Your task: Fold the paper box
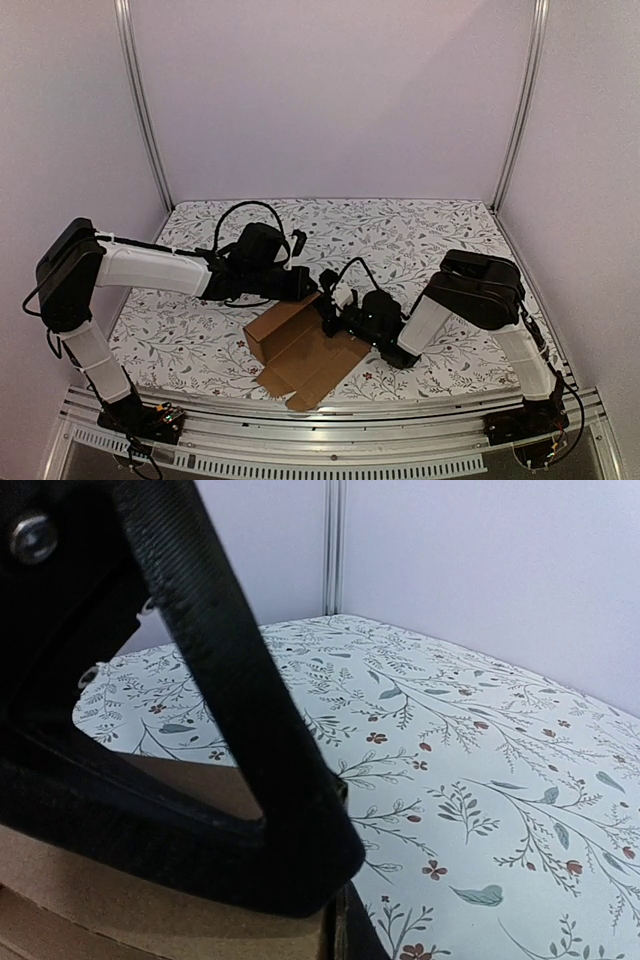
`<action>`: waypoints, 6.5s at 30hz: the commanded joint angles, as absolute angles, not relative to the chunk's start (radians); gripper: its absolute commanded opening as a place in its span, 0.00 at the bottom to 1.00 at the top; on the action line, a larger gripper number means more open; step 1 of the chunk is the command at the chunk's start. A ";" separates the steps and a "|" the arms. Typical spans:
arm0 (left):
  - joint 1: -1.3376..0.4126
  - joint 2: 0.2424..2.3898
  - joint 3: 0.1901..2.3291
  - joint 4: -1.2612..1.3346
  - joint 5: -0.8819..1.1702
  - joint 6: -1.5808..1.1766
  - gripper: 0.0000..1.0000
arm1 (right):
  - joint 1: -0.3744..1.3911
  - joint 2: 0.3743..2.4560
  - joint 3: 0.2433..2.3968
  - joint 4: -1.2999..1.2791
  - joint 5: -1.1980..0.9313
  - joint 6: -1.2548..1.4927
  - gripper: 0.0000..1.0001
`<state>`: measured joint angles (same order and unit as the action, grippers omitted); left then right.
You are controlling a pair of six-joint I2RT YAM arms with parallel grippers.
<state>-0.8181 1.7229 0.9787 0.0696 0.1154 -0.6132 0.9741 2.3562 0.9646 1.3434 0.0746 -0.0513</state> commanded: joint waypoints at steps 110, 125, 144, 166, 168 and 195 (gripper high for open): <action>-0.901 1.826 1.321 -0.858 -0.225 -0.401 0.12 | 0.910 1.323 0.731 -0.289 -0.113 0.479 0.99; -0.896 1.818 1.177 -0.658 -0.043 -0.581 0.08 | 0.962 1.404 0.806 -0.129 -0.205 0.575 0.70; -0.960 1.755 1.028 -0.353 0.024 -0.955 0.26 | 0.997 1.567 0.936 -0.047 -0.239 0.642 0.20; -1.046 1.721 0.818 0.142 -0.046 -1.299 0.40 | 0.913 1.683 1.094 -0.201 -0.231 0.476 0.14; -1.050 1.740 0.827 0.183 -0.036 -1.304 0.43 | 0.899 1.700 1.104 -0.218 -0.247 0.447 0.14; -0.897 1.512 0.720 -0.057 -0.095 -1.019 0.58 | 0.832 1.541 1.069 -0.466 -0.149 0.299 0.14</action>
<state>-0.9722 1.5211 0.7059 0.0231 -0.1234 -1.1614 0.8375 1.6299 1.1206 -0.3893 -0.2047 0.3061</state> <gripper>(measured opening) 0.607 0.150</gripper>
